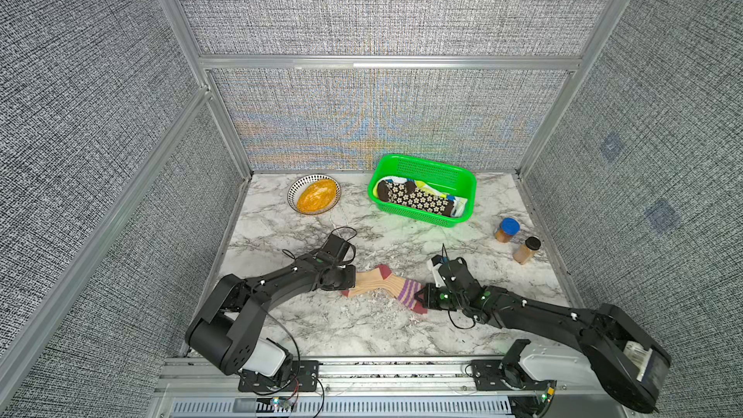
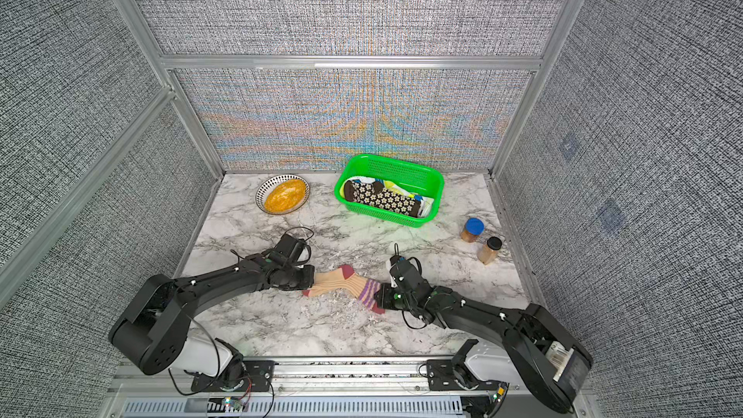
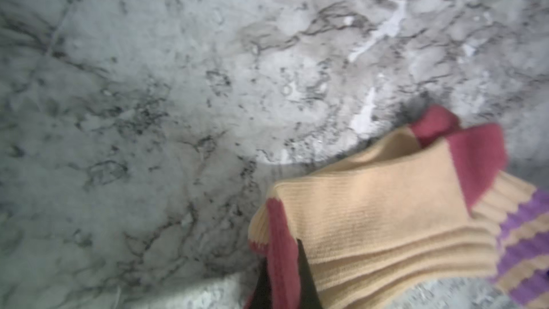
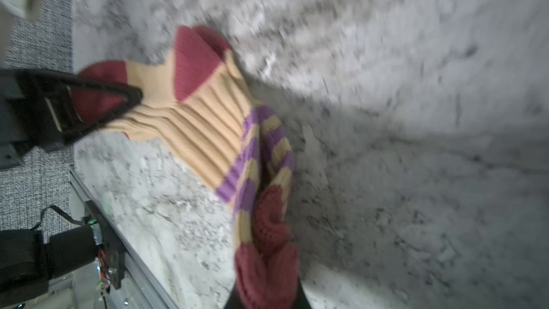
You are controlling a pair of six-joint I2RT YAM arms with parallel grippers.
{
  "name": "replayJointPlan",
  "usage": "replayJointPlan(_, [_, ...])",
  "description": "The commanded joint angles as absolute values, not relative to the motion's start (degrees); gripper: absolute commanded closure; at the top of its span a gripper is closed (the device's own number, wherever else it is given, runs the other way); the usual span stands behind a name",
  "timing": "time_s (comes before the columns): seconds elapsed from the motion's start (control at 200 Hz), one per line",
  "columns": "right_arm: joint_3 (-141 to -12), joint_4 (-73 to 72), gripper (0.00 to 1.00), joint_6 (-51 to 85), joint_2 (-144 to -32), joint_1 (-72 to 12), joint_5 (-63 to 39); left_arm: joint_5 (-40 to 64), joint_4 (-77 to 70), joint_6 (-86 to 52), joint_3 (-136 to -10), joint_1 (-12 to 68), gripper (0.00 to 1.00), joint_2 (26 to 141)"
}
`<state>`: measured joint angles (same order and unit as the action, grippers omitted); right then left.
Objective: Place the socks together as a pair
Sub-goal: Pick up a pair of socks from the center of the board, then place a pair of socks in the bin.
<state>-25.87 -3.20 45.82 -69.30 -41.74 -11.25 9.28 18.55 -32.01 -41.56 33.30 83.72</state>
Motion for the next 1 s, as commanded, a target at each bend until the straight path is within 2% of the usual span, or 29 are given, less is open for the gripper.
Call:
replayJointPlan(0.0, [-30.0,0.7,1.00,41.8,-66.5,-38.7,-8.9,12.1,21.7,-31.3,-47.5,33.7,0.97,81.3])
replayJointPlan(0.12, [-37.4,3.3,1.00,36.3,-66.5,-32.5,-11.3,12.3,25.1,-29.5,-59.5,33.6,0.97,82.4])
replayJointPlan(0.225, [-47.1,7.6,1.00,30.2,-70.7,-26.8,-12.3,10.4,27.6,-27.6,-72.6,33.0,0.97,88.3])
replayJointPlan(0.605, [-71.2,7.8,1.00,19.3,-96.3,-7.7,-22.6,15.4,38.4,-20.2,-126.0,30.4,0.97,126.2])
replayJointPlan(0.735, [-77.2,8.8,1.00,18.2,-105.4,-5.2,-23.5,16.9,39.3,-20.1,-136.1,29.8,0.97,136.7])
replayJointPlan(0.831, [-79.4,8.6,1.00,18.0,-109.4,-4.1,-23.3,15.3,39.3,-19.6,-138.7,29.5,0.96,140.8])
replayJointPlan(0.891, [-80.5,8.5,0.91,18.3,-110.6,-3.4,-23.9,15.4,38.5,-19.5,-138.8,29.2,0.93,141.7])
replayJointPlan(0.941, [-81.3,9.4,0.75,18.1,-110.8,-2.9,-24.7,15.6,38.5,-19.4,-138.7,29.1,0.88,141.7])
replayJointPlan(0.966, [-81.6,10.1,0.66,17.8,-110.6,-2.8,-24.4,15.9,38.4,-19.2,-138.4,29.1,0.82,141.4])
replayJointPlan(0.996, [-81.8,11.1,0.56,17.4,-109.7,-2.7,-24.0,16.3,38.2,-19.2,-137.7,29.1,0.70,140.6])
